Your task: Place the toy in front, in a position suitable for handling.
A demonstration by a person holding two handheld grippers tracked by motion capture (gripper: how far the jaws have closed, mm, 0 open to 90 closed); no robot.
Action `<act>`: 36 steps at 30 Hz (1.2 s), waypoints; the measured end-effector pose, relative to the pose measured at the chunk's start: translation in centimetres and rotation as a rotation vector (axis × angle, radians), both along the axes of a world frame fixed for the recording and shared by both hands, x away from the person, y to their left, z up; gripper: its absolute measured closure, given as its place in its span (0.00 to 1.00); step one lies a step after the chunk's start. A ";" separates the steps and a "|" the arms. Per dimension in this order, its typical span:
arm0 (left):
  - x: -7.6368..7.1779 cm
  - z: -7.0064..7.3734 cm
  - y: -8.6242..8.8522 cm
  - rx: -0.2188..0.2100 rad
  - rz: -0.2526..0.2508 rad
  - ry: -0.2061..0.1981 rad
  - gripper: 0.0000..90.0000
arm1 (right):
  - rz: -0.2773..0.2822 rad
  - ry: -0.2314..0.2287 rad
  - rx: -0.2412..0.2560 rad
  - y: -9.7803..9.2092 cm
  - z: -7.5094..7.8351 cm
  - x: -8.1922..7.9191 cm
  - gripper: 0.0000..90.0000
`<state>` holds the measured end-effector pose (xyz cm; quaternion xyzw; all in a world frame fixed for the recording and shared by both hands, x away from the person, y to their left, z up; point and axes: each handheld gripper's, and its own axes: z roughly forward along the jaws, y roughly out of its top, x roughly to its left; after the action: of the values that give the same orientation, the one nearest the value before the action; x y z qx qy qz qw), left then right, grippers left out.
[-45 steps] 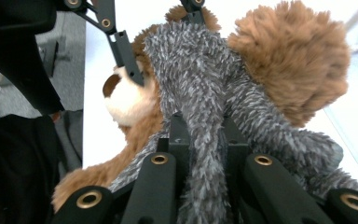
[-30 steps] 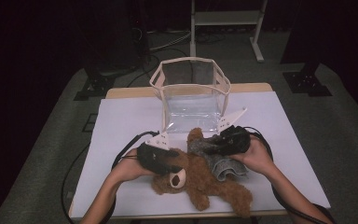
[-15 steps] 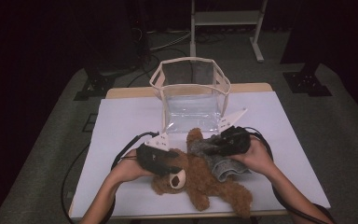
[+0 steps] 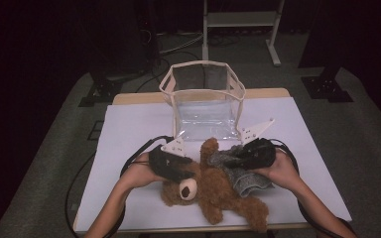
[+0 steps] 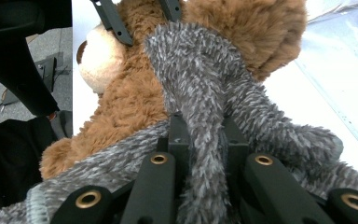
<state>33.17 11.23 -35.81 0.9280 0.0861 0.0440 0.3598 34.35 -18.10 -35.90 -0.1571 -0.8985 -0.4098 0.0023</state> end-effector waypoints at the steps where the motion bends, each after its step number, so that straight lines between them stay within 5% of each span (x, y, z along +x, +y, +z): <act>1: 0.0 -0.1 0.2 0.001 0.002 0.006 0.59 | 0.000 -0.005 0.001 -0.1 0.0 0.0 0.87; 6: -0.2 -0.4 0.5 -0.011 0.014 0.015 0.60 | -0.014 -0.016 0.004 -1.9 0.3 -0.5 0.87; 18: 0.0 -0.5 0.6 -0.024 0.016 0.027 0.60 | -0.157 0.028 0.021 -8.5 -1.3 -0.5 0.87; 25: 0.1 -0.5 0.6 -0.023 0.009 0.029 0.59 | -0.130 -0.007 0.041 -7.5 0.1 -0.9 0.87; 29: 0.0 -0.6 0.7 -0.030 0.010 0.026 0.59 | -0.101 -0.020 0.011 -6.5 0.2 -1.2 0.87; 36: 0.0 -0.7 0.7 -0.040 0.014 0.026 0.59 | -0.172 0.041 0.012 -9.7 -1.6 -1.0 0.87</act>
<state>33.21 11.94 -36.47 0.9204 0.0982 0.0327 0.3769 33.37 -27.77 -37.55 -0.2420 -0.8790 -0.4106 -0.0133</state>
